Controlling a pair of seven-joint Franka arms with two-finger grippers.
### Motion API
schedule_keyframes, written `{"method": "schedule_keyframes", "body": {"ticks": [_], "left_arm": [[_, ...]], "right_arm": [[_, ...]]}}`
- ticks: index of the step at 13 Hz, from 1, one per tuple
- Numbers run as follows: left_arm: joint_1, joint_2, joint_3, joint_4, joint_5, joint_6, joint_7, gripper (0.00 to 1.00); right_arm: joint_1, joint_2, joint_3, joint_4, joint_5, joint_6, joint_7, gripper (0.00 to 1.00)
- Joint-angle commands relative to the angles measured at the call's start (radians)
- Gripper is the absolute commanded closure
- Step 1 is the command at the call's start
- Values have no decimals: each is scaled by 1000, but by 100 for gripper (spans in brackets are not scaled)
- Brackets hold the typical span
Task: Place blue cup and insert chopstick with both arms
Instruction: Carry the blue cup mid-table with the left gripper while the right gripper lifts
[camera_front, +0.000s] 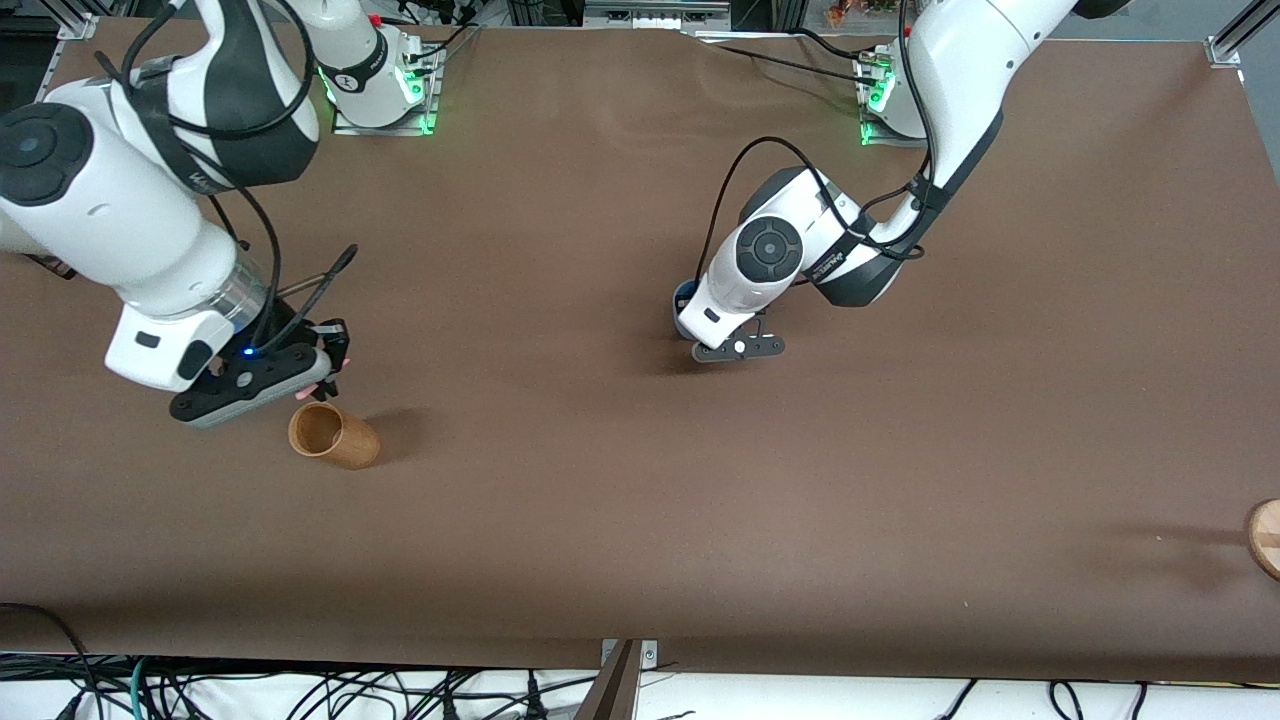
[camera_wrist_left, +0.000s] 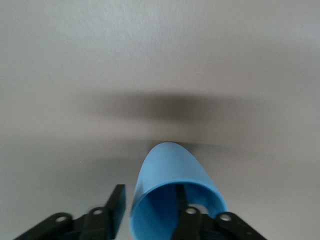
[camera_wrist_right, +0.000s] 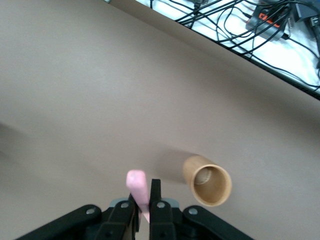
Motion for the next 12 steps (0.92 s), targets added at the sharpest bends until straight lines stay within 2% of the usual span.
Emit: {"method": "schedule_keyframes", "body": {"ticks": [1,5,7,9,10,12], "left_arm": [[16,-135,-1,20,6,-165,45,0],[131,-167,-1,217,6,-463,273,0],[220,-173,-3,294,6,-572,410,0],[315,-207,-6,345,0,-626,583,0],[343,-233,8,345,-10,-622,666,0],[303,-335,142,318,-35,-623,803,0]], "right_arm": [[64,49,-5,63,0,-43,127,100],[194,88,-8,105,1,-51,400,100],[280,118,-10,132,-8,-38,570,100],[354,163,-22,178,-11,-12,696,100],[404,187,-46,204,-11,3,754,100],[536,246,-131,255,-11,40,866,100]]}}
